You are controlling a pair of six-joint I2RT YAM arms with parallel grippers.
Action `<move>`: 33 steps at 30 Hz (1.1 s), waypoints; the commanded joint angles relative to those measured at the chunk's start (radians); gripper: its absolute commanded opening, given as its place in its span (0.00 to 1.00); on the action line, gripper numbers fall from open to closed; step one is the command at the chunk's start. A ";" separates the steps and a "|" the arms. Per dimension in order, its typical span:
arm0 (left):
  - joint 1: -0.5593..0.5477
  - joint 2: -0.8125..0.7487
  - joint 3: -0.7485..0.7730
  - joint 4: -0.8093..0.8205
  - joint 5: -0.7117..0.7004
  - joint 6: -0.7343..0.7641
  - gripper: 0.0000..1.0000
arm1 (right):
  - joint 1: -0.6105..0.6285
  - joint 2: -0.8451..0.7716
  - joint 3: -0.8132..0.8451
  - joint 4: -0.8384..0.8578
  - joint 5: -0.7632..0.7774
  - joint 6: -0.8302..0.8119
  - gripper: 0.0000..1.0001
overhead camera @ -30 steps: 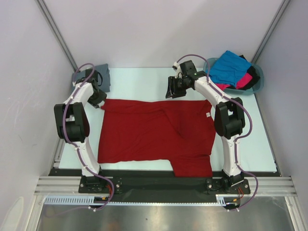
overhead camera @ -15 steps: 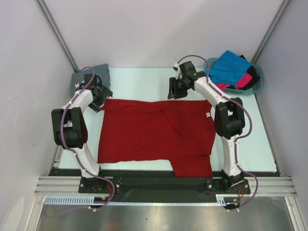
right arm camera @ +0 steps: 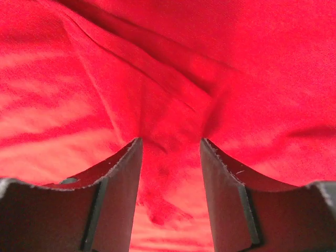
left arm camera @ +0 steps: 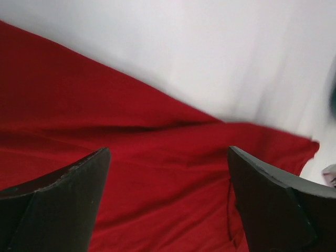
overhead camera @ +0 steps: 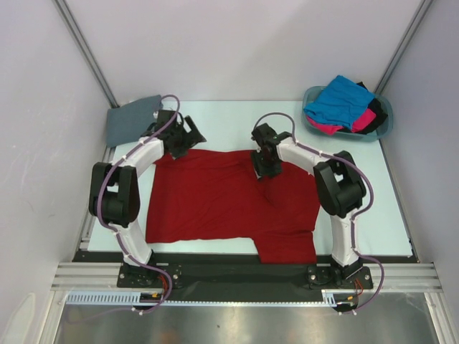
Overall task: Fold and stack the t-shirts
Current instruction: Fold the tshirt
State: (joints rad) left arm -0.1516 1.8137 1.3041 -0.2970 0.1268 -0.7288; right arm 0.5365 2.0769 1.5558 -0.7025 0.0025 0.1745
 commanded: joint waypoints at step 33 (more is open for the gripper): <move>-0.112 -0.007 -0.022 -0.050 -0.055 0.154 0.98 | -0.142 -0.075 -0.137 0.253 -0.237 0.063 0.53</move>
State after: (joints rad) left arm -0.2577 1.8137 1.2716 -0.3470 0.0845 -0.6006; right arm 0.4019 1.9892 1.4250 -0.4988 -0.1761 0.2184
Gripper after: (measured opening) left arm 0.975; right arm 0.540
